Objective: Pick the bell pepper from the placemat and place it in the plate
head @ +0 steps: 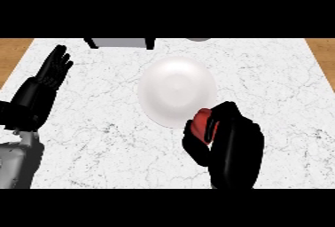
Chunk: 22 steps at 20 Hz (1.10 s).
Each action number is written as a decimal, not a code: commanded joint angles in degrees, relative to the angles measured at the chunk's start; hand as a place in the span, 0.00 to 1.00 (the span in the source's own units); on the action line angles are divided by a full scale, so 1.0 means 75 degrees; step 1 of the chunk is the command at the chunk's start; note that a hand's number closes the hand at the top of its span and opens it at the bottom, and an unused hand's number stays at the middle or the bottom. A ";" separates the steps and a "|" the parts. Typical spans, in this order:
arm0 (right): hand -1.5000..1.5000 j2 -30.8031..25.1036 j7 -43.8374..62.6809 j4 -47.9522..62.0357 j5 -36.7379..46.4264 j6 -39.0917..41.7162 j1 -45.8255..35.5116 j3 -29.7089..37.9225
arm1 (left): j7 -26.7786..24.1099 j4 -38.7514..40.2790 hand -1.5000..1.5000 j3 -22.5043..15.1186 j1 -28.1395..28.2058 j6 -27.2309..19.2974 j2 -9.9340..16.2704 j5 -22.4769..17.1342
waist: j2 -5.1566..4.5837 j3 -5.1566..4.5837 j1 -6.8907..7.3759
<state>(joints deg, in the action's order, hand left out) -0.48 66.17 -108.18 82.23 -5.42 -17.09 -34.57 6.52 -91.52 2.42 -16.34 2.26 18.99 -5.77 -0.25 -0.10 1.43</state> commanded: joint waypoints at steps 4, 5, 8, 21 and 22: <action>1.00 0.0061 0.1375 0.2115 -0.1654 -0.0805 -0.2333 0.0951 | 0.0211 -0.0043 0.50 -0.0057 -0.0289 -0.0104 -0.0113 0.0094 | -0.0031 0.0012 0.0117; 1.00 0.0061 0.1285 0.2693 -0.1727 -0.1175 -0.2359 0.1067 | -0.0108 0.0166 0.50 -0.0107 -0.0108 -0.0006 -0.0181 0.0107 | -0.0067 0.0009 0.0164; 1.00 0.0061 0.1045 0.3828 -0.2023 -0.1521 -0.3077 0.1549 | -0.0092 0.0068 0.50 -0.0095 -0.0134 0.0064 -0.0183 0.0036 | -0.0074 0.0009 0.0221; 1.00 0.0062 -0.0253 0.8064 -0.3535 -0.3800 -0.4531 0.2693 | -0.0077 0.0137 0.50 -0.0330 -0.0382 -0.0096 -0.0456 0.0327 | -0.0145 0.0024 0.0422; 0.00 0.0062 -0.0165 0.8281 -0.3668 -0.3869 -0.4703 0.2702 | -0.0286 0.0272 0.50 -0.0177 -0.0171 0.0227 -0.0297 0.0095 | -0.0136 0.0016 0.0442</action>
<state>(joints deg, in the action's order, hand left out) -0.37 59.53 -51.89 58.04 -25.20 -50.24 -16.17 5.61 -89.86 0.99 -18.92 2.71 16.73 -4.38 -1.21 0.02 4.22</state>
